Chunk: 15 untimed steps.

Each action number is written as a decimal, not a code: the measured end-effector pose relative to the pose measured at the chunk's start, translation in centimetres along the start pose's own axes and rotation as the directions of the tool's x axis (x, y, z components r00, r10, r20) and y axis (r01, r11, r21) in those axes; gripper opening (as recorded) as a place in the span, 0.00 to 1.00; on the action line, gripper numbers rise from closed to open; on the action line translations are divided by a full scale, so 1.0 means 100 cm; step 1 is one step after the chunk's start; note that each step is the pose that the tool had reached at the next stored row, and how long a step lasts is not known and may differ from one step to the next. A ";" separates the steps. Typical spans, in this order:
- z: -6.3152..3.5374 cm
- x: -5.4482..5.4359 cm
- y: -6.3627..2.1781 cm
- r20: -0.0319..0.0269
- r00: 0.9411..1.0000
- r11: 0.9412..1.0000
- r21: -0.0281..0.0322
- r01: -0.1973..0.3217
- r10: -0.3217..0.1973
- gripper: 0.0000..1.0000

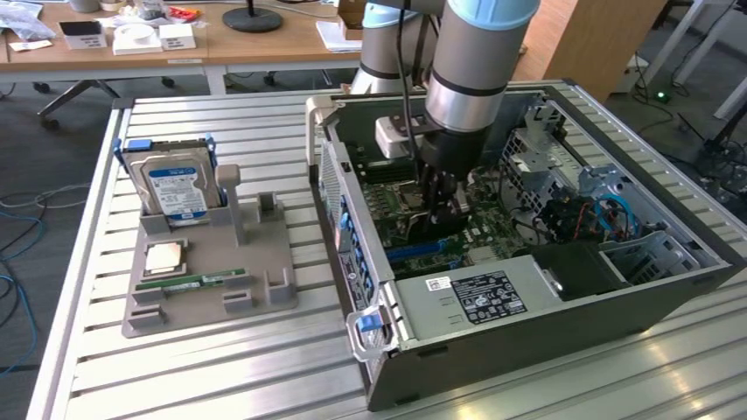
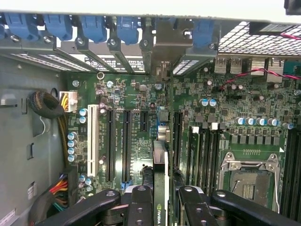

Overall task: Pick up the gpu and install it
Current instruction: 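Insert the gpu into the slot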

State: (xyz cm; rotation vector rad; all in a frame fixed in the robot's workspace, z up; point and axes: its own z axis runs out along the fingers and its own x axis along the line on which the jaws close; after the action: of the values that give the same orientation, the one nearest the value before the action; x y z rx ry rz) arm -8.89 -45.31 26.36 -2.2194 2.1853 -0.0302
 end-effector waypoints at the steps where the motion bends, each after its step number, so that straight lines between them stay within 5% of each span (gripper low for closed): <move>1: 0.0003 0.000 0.0001 0.000 1.000 1.000 0.000 0.000 0.000 0.26; 15: 0.0013 0.001 0.0003 -0.003 1.000 1.000 0.000 -0.014 0.014 0.26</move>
State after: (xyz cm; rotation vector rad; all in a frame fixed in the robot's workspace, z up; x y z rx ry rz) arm -8.92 -45.39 26.23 -2.2059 2.2019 -0.0337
